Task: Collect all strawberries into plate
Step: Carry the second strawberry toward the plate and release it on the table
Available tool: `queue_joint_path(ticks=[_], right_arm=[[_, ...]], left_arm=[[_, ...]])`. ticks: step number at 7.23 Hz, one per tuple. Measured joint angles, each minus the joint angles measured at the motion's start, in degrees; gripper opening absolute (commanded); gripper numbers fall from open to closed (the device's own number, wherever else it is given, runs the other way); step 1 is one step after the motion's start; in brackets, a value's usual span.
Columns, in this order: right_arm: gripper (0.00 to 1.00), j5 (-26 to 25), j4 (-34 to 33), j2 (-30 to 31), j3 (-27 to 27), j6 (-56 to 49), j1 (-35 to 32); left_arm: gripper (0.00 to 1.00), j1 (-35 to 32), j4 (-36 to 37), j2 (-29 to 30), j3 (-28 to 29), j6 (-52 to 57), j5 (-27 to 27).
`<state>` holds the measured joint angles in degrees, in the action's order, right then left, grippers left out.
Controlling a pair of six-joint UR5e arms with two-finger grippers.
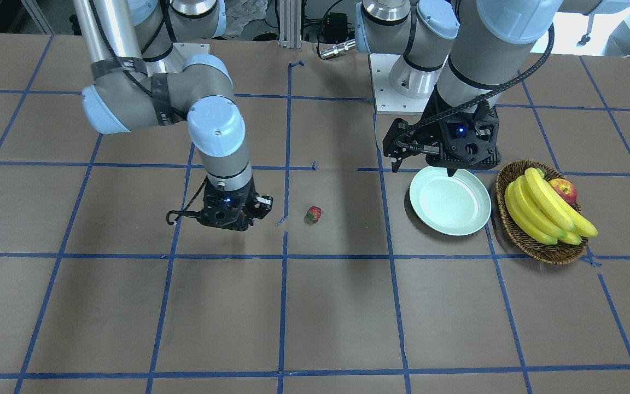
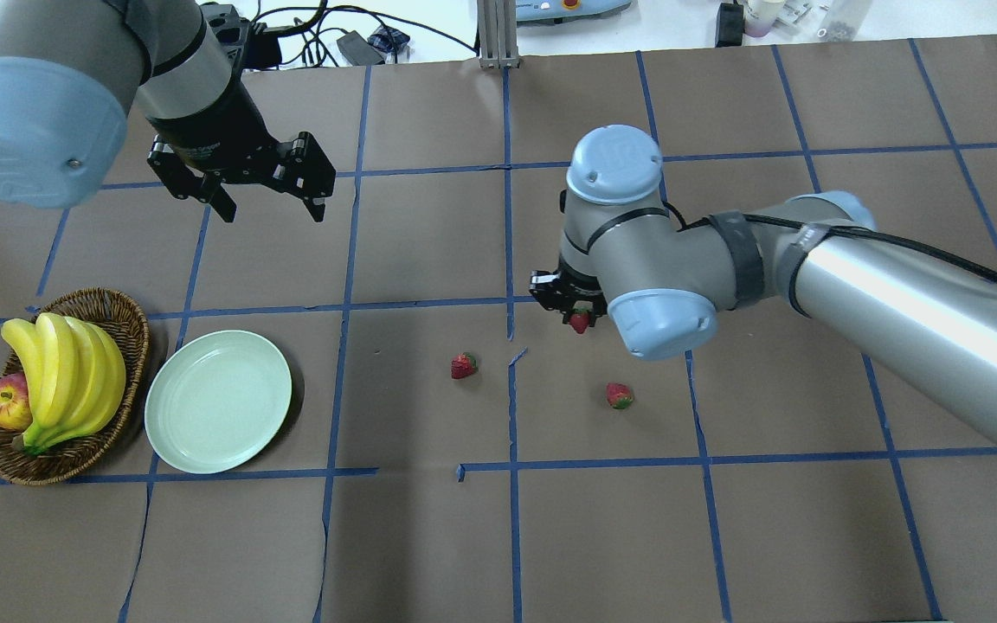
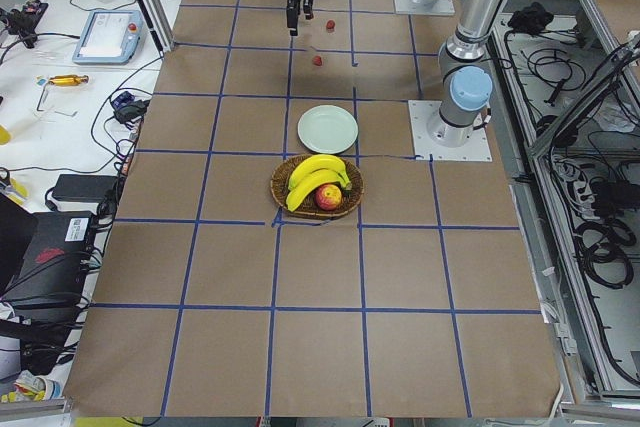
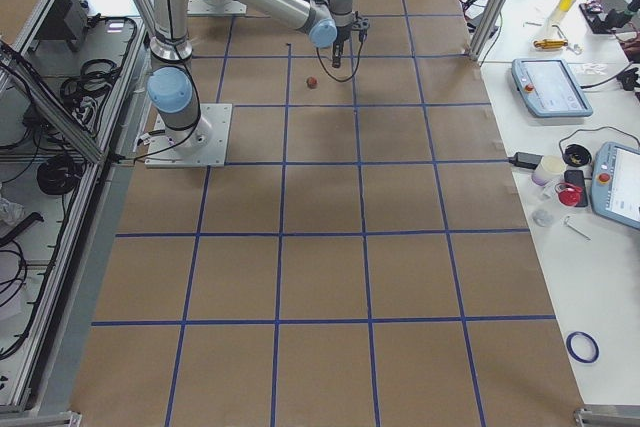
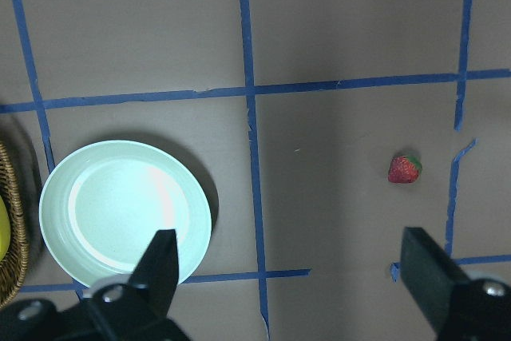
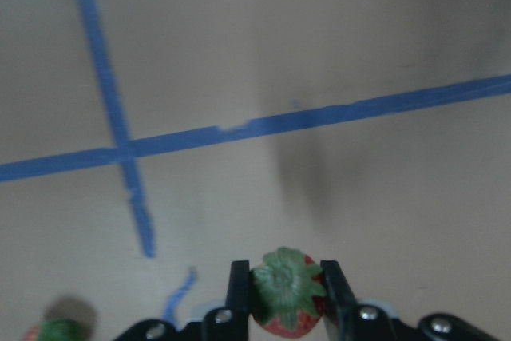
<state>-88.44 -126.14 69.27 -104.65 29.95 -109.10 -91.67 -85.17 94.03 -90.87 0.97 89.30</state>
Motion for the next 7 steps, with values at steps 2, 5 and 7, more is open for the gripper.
queue_joint_path(ticks=[2,5,7], right_arm=[[0.0,1.97,1.6,-6.86,10.28,14.27,-9.38],[1.0,4.13,1.3,-12.87,14.47,20.57,-15.34],[1.0,3.59,1.57,-11.84,14.42,19.84,-15.27]], left_arm=[[1.0,0.0,0.0,-0.06,-0.01,0.0,-0.01],[1.0,0.0,0.02,-0.03,-0.01,0.0,-0.01],[1.0,0.0,0.01,-0.05,-0.01,0.0,0.05]])
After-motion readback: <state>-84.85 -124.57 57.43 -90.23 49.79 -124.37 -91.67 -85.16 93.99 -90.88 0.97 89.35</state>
